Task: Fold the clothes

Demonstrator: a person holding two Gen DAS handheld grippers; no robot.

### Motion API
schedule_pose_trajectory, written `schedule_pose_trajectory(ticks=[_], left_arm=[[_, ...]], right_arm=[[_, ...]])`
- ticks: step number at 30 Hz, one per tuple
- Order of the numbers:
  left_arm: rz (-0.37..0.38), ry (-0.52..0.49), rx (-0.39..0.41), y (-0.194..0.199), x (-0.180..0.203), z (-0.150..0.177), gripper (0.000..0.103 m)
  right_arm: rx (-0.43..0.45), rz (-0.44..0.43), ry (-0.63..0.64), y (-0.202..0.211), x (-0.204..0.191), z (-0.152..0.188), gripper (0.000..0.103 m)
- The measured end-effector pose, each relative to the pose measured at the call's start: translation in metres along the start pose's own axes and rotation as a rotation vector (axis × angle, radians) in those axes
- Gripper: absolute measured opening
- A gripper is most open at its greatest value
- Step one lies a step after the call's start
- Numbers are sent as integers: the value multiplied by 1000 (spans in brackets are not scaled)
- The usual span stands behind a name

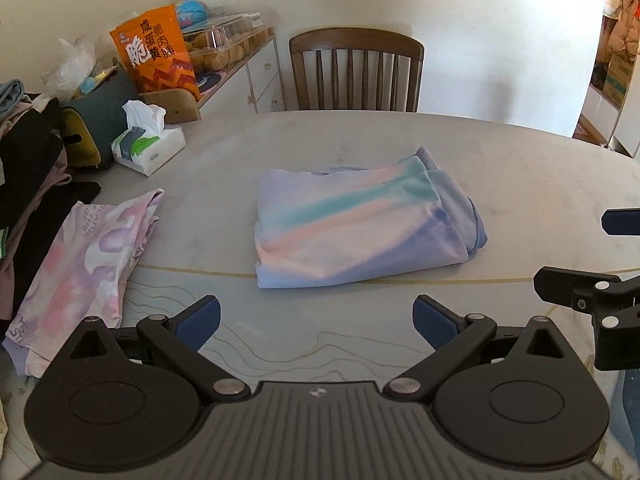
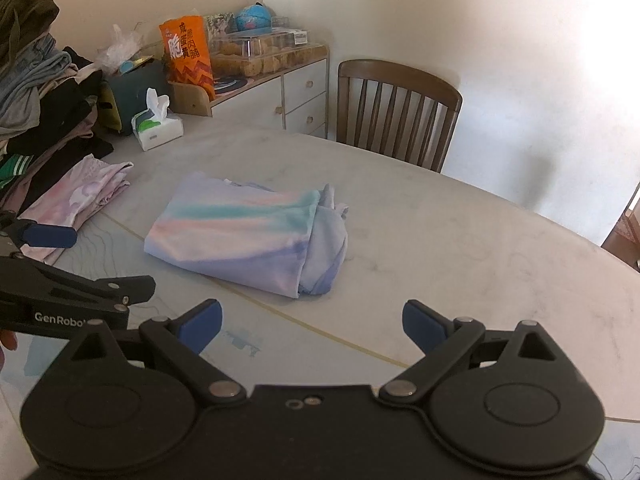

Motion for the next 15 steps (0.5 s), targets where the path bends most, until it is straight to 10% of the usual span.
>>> schedule_pose_trajectory(ticks=[15], left_arm=[[4,10,-5,0,-2,3,103]], right_arm=[[-14,-13,-2,-3,1,1,103]])
Point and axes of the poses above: each gripper's, at about its wrist camera, not at the fingertips, and y roughly against the way its jaws point, x to its right, z to its underside, the point moved 6 cm from there along -y, roughly the way its jaws point, and after that the axes turned 13 degrees about -x, right-handed, at the moved point
